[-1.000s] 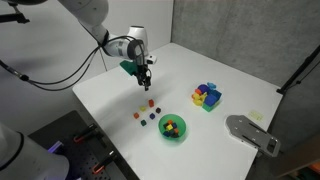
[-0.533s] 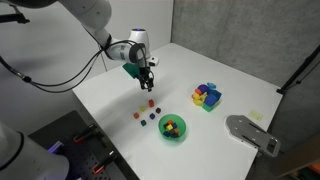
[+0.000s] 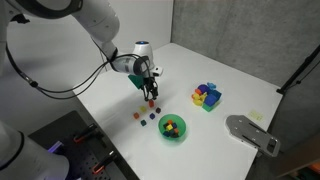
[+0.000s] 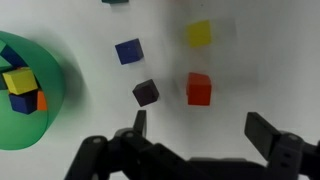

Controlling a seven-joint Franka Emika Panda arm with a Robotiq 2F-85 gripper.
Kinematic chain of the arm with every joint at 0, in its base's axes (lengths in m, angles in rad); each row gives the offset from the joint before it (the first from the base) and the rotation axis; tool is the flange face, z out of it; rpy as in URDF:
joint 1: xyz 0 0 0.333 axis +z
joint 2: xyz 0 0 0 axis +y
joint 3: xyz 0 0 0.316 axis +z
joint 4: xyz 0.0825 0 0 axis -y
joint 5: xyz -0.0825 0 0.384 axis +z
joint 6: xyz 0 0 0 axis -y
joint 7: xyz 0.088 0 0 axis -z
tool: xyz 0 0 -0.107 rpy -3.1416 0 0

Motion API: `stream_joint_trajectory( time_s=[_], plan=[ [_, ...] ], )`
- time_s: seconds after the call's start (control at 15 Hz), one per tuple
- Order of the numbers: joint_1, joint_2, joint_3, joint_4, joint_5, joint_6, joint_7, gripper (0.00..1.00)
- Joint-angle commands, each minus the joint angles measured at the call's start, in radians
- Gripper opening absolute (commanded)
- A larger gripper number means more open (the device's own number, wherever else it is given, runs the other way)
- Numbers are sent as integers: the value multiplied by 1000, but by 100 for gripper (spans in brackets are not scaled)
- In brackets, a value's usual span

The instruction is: Remove an orange block from the blocks stack on the left and drop it in the green bowl

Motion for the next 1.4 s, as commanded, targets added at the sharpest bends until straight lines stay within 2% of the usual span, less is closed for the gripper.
stream_joint_trajectory(
  time_s=[0.0, 0.6, 0.67, 0.73, 1.2, 1.27, 1.33],
  plan=[
    [40, 61, -40, 32, 21, 41, 31, 100],
    [79, 157, -62, 73, 100, 98, 31, 100],
    [81, 163, -64, 77, 106, 100, 29, 75],
    [84, 170, -67, 80, 109, 103, 28, 74],
    [94, 178, -68, 80, 127, 130, 16, 16],
    [92, 167, -65, 75, 130, 122, 12, 9],
    [94, 160, -67, 74, 131, 115, 11, 7]
  ],
)
